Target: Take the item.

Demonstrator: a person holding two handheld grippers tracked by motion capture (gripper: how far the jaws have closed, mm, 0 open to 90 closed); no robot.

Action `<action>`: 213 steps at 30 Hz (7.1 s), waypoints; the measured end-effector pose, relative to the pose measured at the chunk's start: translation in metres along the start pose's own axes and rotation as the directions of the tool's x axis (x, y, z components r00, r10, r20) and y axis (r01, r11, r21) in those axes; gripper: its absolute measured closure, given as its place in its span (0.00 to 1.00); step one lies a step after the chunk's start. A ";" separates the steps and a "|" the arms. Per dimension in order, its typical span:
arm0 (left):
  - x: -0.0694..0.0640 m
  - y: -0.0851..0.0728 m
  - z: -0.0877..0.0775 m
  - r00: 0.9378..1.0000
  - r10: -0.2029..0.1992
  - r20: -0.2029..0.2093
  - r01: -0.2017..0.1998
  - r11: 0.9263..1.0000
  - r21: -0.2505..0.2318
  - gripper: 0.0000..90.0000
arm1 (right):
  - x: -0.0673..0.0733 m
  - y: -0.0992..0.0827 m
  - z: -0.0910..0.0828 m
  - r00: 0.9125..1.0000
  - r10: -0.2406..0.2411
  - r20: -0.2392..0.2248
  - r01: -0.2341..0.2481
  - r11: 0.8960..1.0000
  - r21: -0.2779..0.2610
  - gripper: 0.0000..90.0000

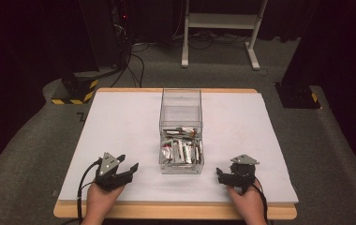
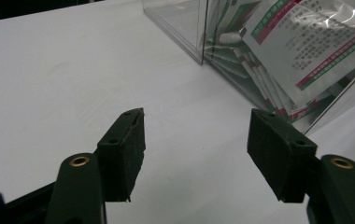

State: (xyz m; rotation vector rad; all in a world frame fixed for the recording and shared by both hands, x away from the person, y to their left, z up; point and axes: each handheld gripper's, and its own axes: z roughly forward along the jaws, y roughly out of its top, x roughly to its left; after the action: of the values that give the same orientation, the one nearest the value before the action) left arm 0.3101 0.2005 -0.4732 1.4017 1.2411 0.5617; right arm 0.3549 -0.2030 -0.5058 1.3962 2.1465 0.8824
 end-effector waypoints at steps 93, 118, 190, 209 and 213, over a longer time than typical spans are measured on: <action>-0.078 0.043 0.032 0.992 0.023 0.125 -0.018 0.999 -0.040 0.45 | 0.000 0.000 0.000 1.000 -0.002 -0.001 0.002 1.000 -0.001 0.12; -0.097 0.047 0.073 0.996 0.062 0.072 -0.064 0.998 0.021 0.57 | 0.000 0.000 0.000 1.000 -0.002 -0.002 0.002 1.000 -0.001 0.12; -0.093 0.053 0.049 0.994 -0.046 0.102 0.069 0.969 -0.235 1.00 | 0.000 0.000 0.000 1.000 -0.005 0.001 0.005 1.000 -0.003 0.12; -0.091 0.064 0.040 0.990 -0.073 0.121 0.104 0.955 -0.279 1.00 | 0.000 0.000 0.000 1.000 -0.004 0.001 0.004 1.000 -0.003 0.12; -0.092 0.066 0.038 0.989 -0.070 0.130 0.105 0.953 -0.283 1.00 | 0.000 0.000 0.000 1.000 -0.004 0.001 0.004 1.000 -0.003 0.12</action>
State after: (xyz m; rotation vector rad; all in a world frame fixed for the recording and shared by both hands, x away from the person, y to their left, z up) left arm 0.3367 0.1146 -0.3951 1.1118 1.0724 0.5656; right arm 0.3548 -0.2032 -0.5059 1.3896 2.1463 0.8831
